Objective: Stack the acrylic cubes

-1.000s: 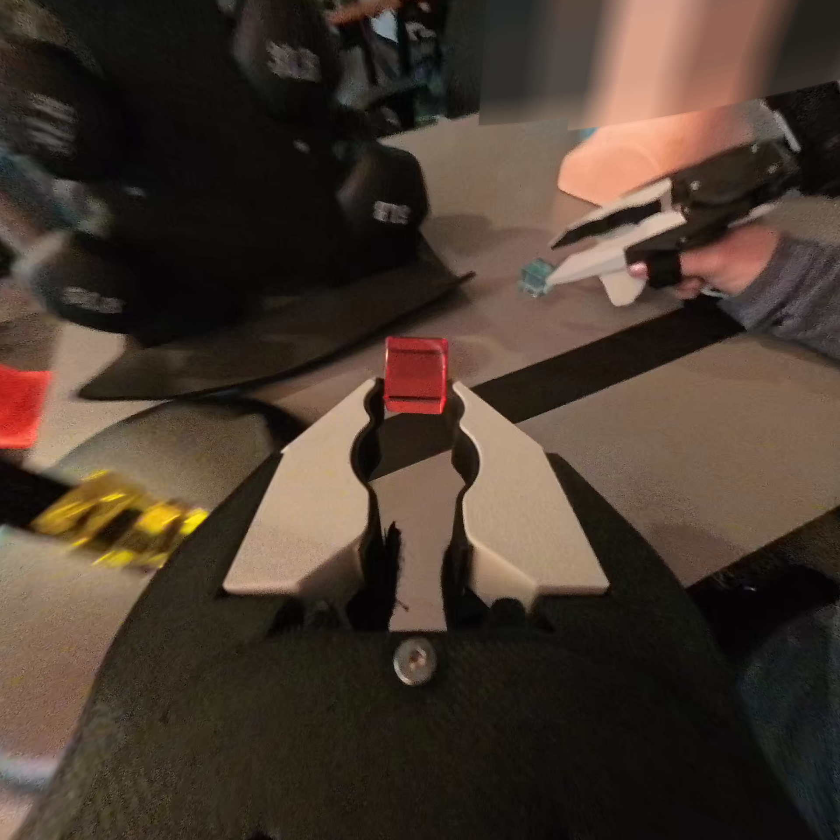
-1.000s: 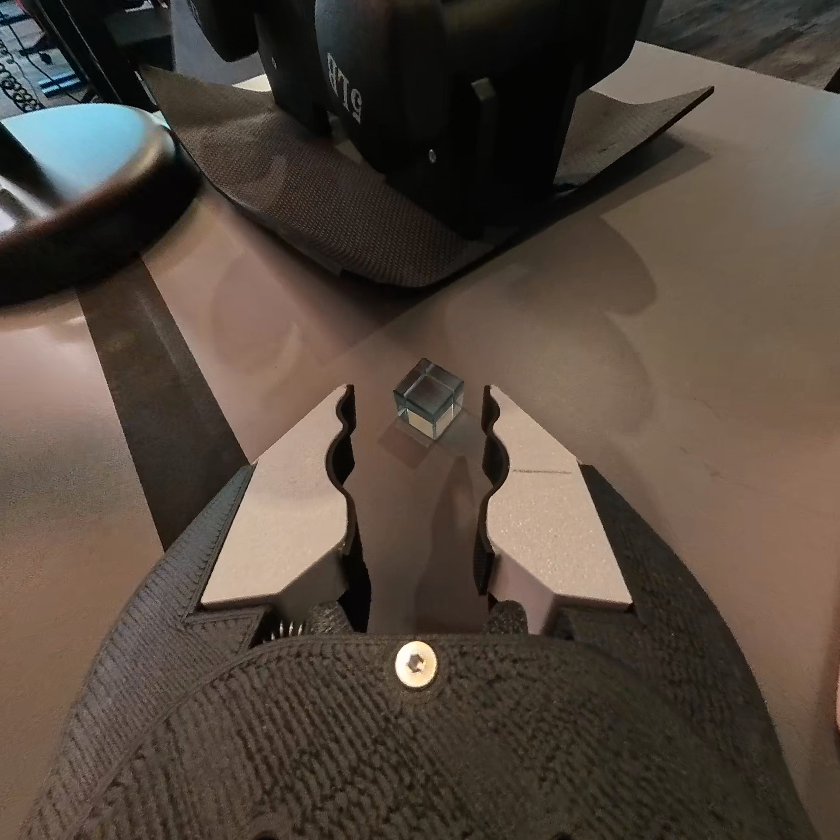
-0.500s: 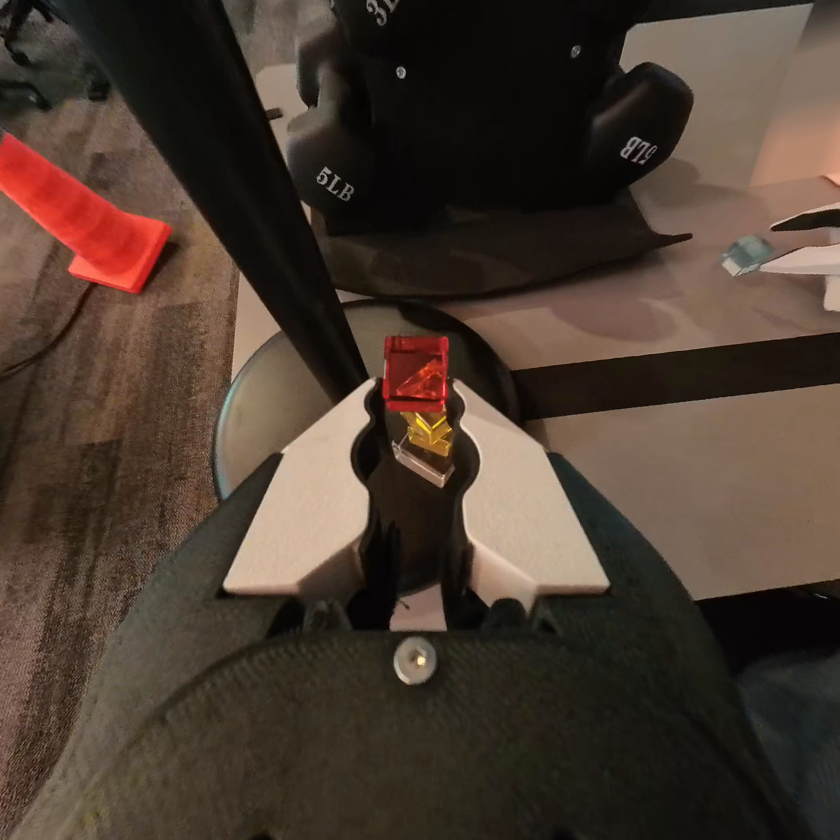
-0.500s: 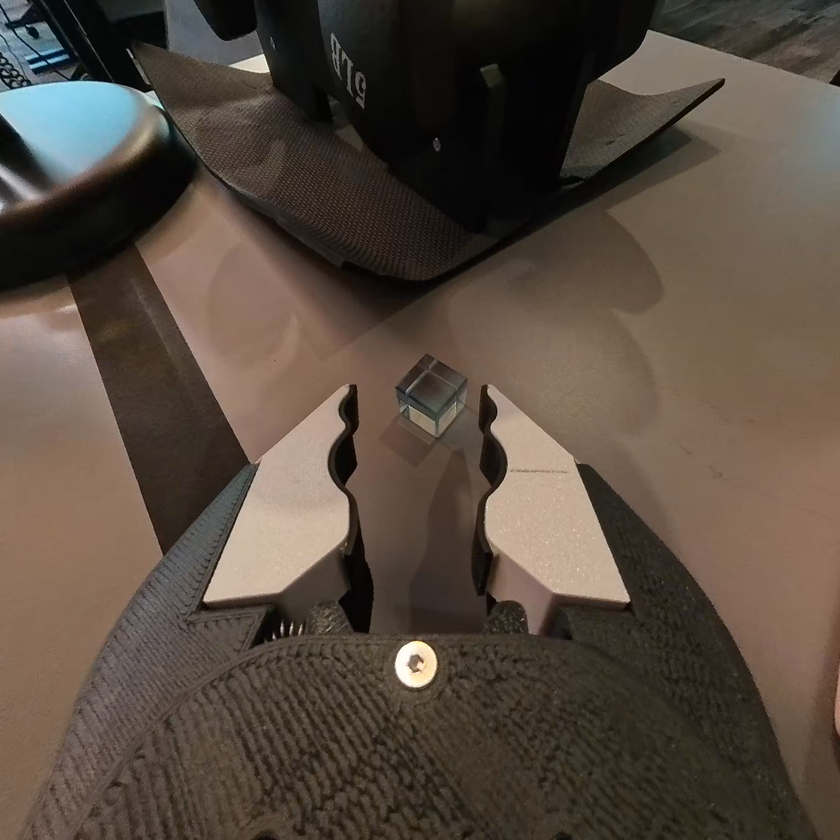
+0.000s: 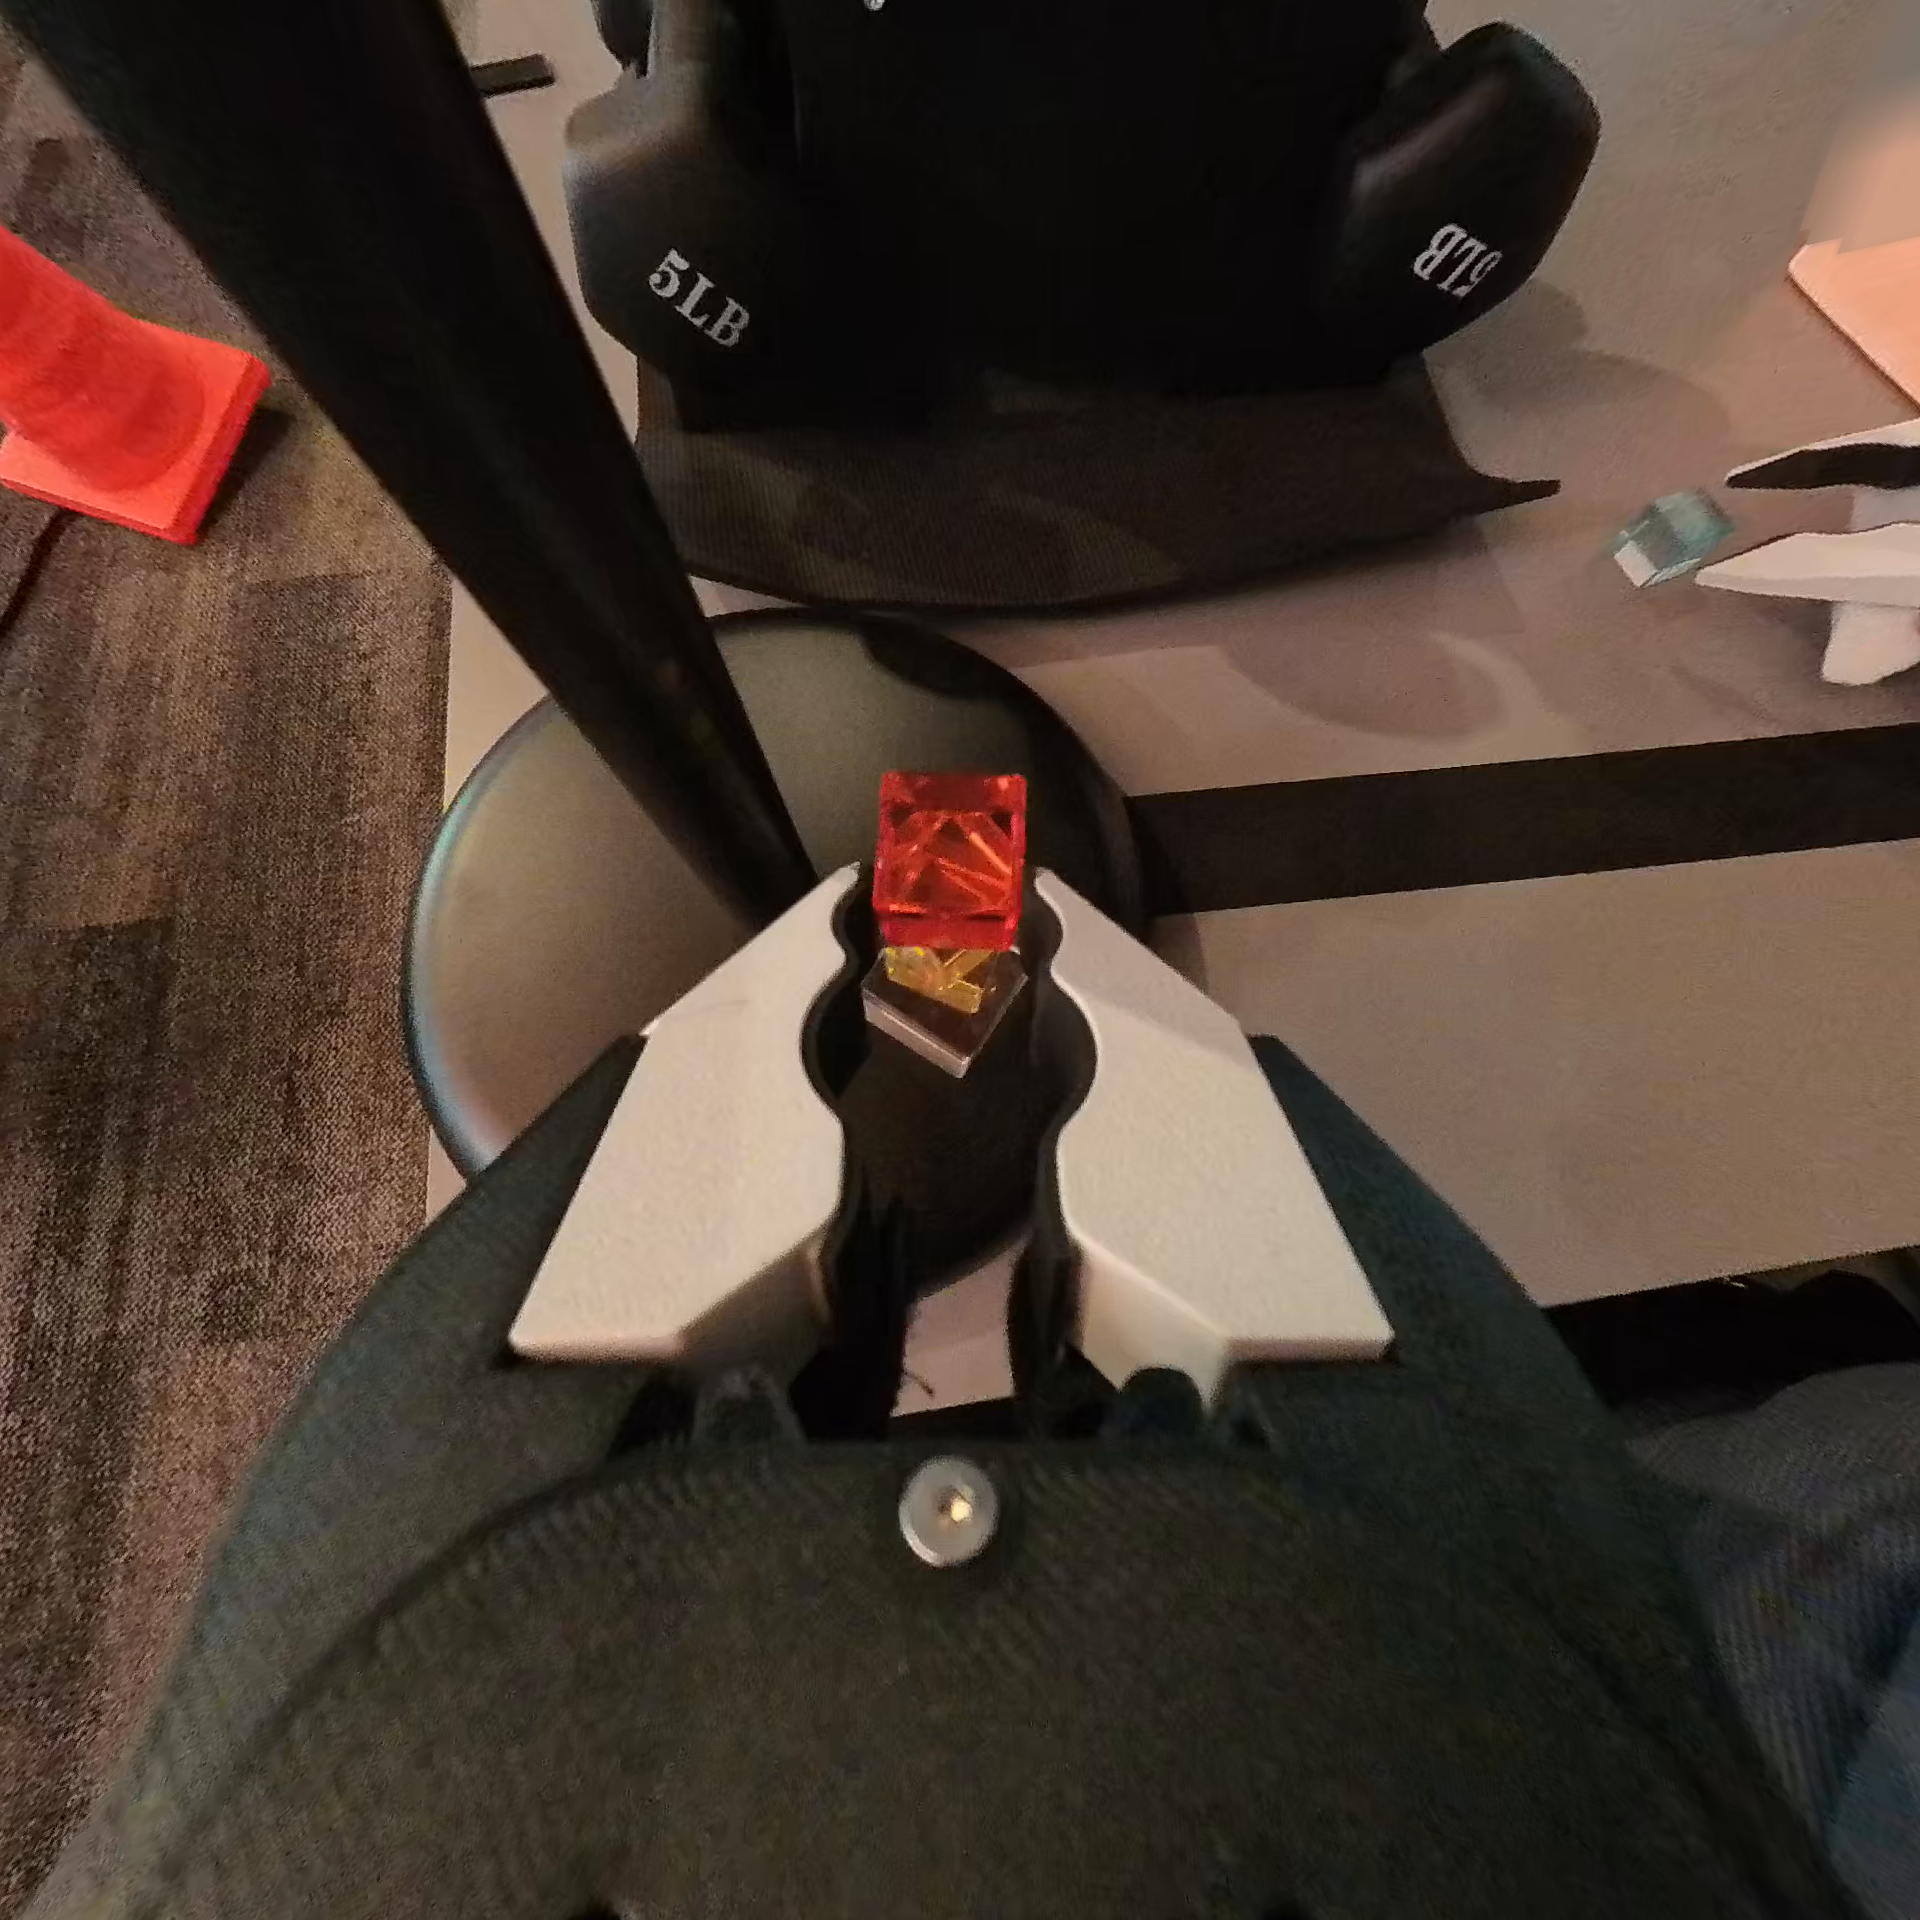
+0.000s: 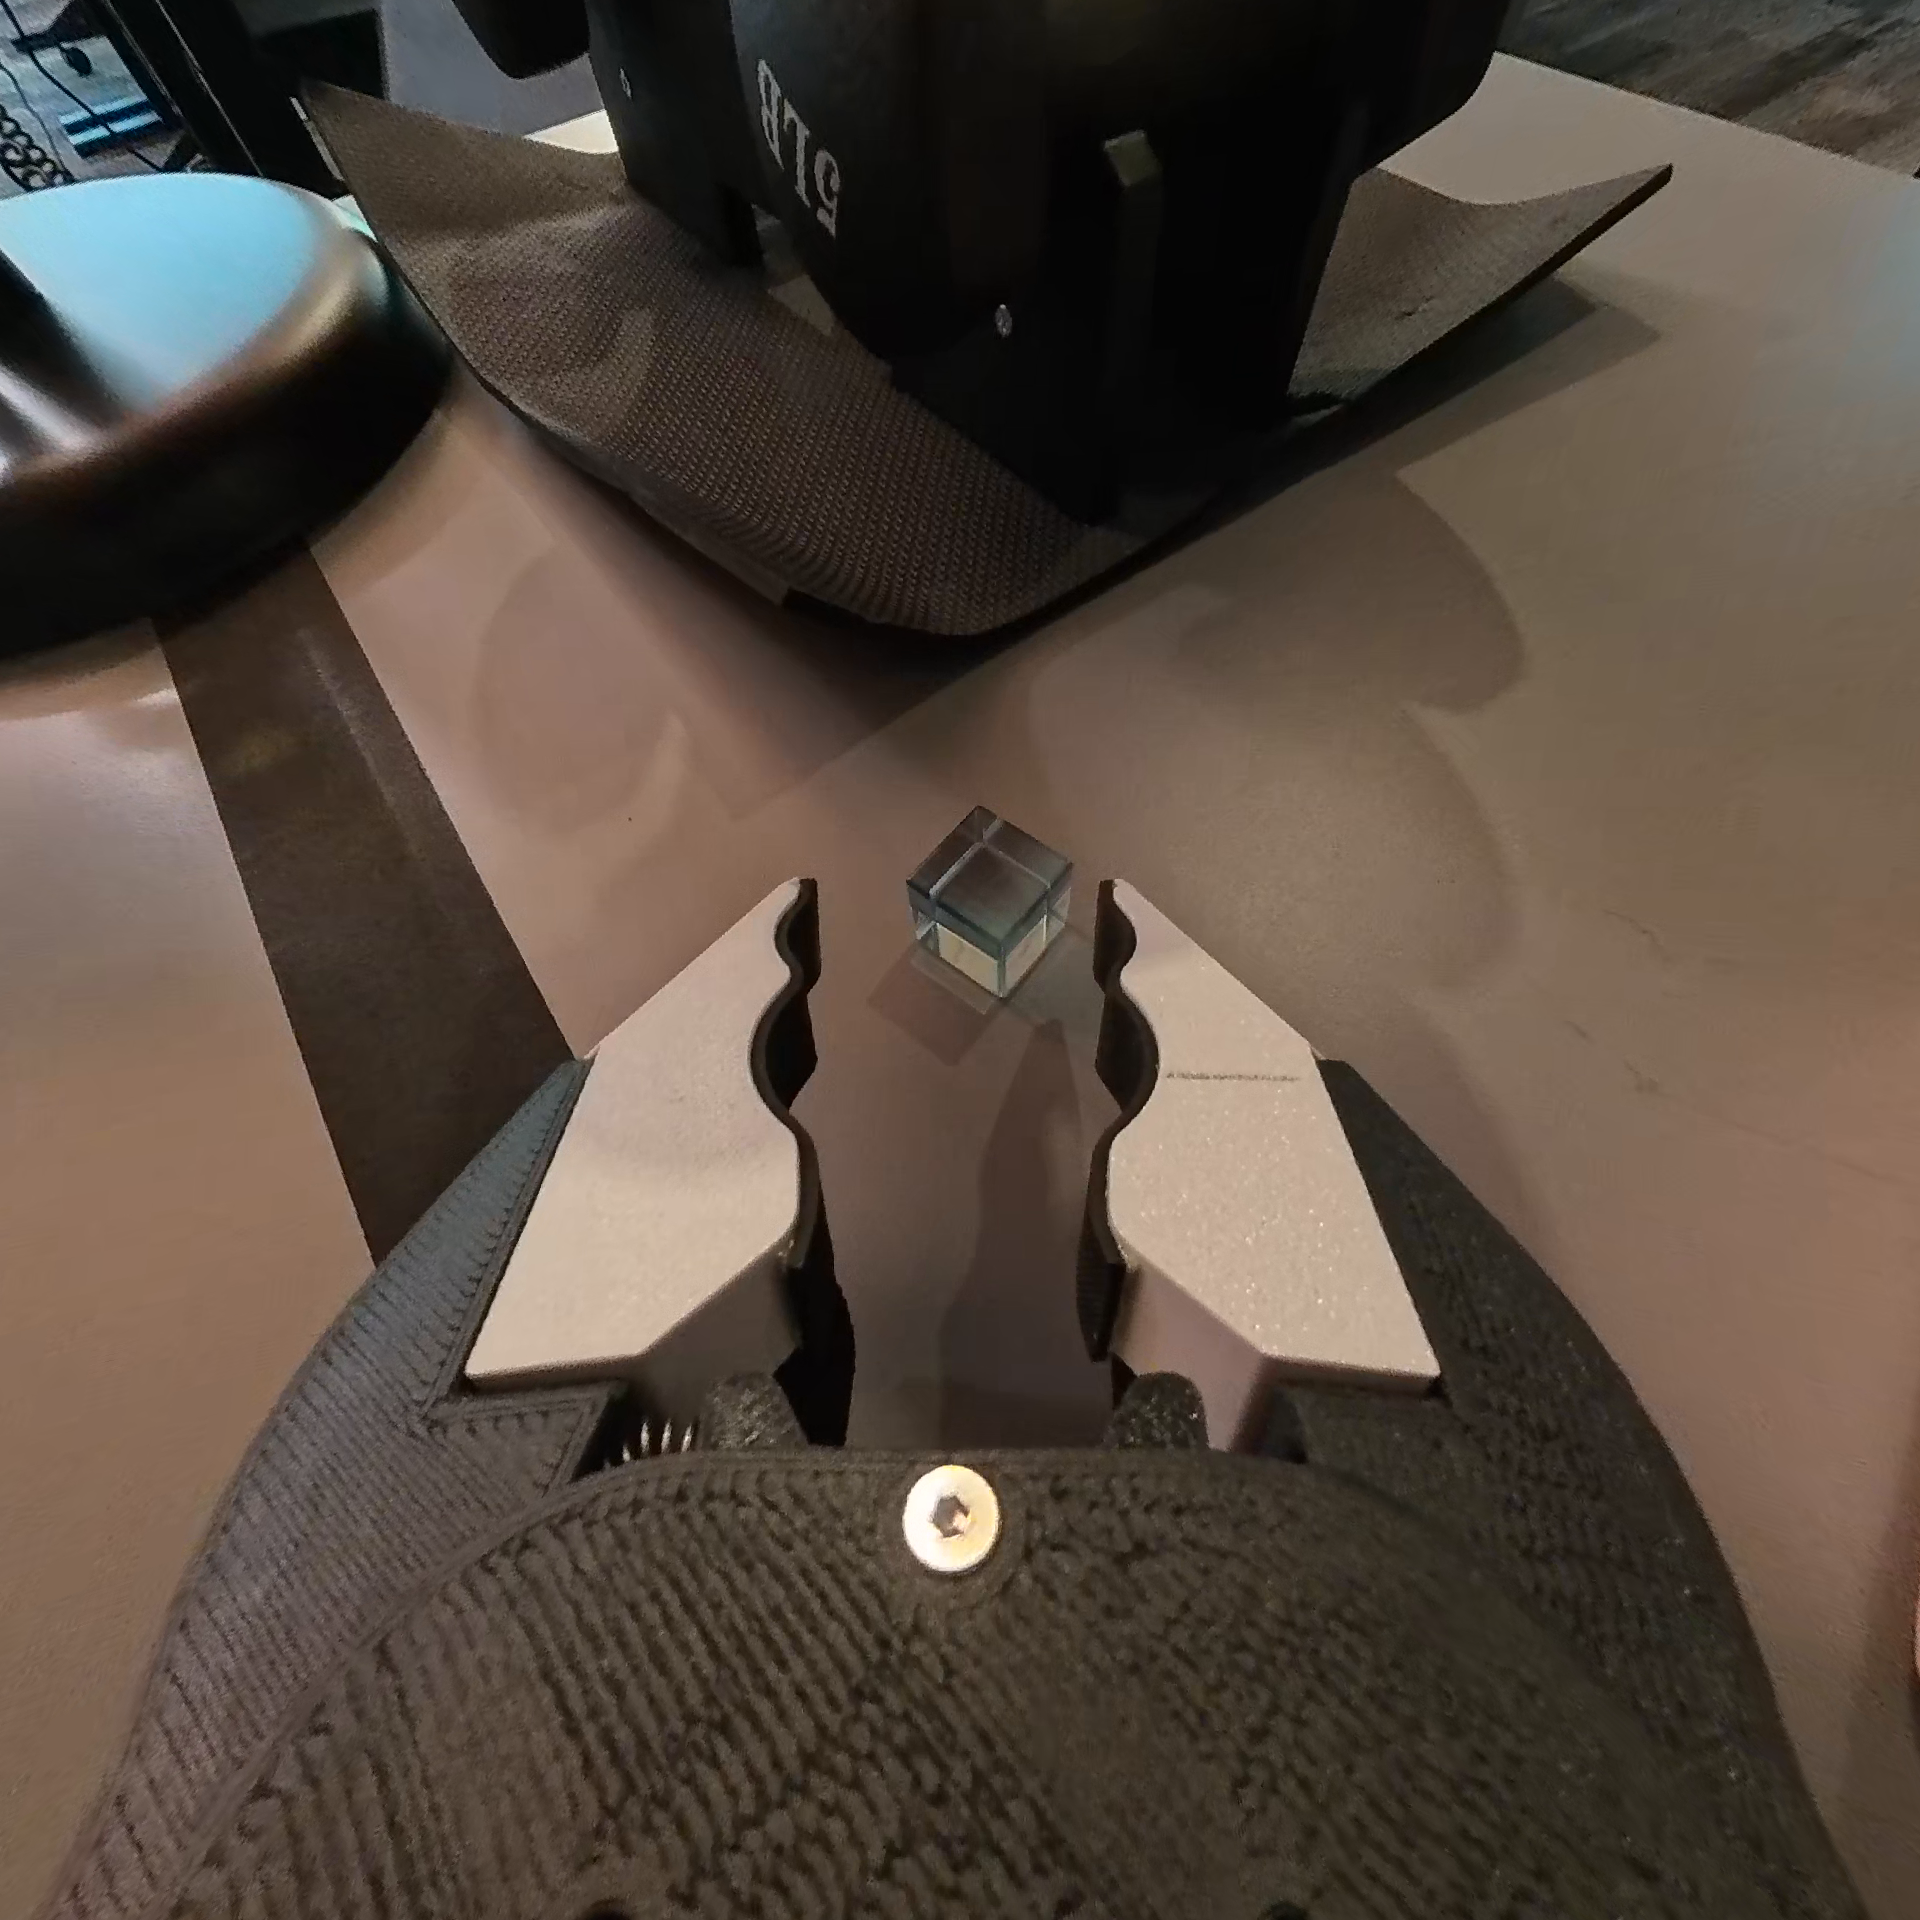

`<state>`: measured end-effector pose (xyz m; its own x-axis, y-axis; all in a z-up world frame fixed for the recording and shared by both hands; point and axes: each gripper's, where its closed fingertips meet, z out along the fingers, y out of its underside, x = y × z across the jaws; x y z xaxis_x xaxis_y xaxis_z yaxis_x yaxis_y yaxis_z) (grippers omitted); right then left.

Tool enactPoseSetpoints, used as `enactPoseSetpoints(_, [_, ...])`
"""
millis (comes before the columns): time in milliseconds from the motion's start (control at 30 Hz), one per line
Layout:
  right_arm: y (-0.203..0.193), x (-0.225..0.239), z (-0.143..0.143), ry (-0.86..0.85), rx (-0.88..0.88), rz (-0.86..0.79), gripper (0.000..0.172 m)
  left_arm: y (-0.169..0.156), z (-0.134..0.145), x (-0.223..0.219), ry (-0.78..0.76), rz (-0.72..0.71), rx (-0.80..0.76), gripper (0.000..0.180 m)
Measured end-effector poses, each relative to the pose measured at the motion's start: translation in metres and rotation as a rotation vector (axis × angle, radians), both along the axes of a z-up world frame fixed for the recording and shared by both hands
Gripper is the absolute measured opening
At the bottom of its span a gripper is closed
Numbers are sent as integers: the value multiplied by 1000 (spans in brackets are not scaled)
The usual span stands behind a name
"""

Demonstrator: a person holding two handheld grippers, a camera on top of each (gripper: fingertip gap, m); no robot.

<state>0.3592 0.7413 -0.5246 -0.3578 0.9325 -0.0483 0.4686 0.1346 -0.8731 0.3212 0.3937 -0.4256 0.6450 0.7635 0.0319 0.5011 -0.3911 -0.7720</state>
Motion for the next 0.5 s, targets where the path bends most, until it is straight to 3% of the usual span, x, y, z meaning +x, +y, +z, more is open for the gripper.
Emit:
enactPoseSetpoints(67, [0, 0, 0, 1, -2, -1, 52, -2, 1, -1, 7, 17, 8, 30])
enactPoseSetpoints(200, [2, 0, 1, 6, -10, -14, 59, -3, 8, 2, 34, 34, 64, 81])
enactPoseSetpoints(267, [5, 2, -3, -21, 3, -31, 64, -9, 15, 7, 83, 59, 106, 97])
enactPoseSetpoints(400, [11, 3, -17, -96, 46, -76, 66, -30, 23, 25, 225, 120, 208, 100])
enactPoseSetpoints(500, [13, 3, -20, -118, 60, -95, 61, -48, 12, 42, 264, 148, 286, 95])
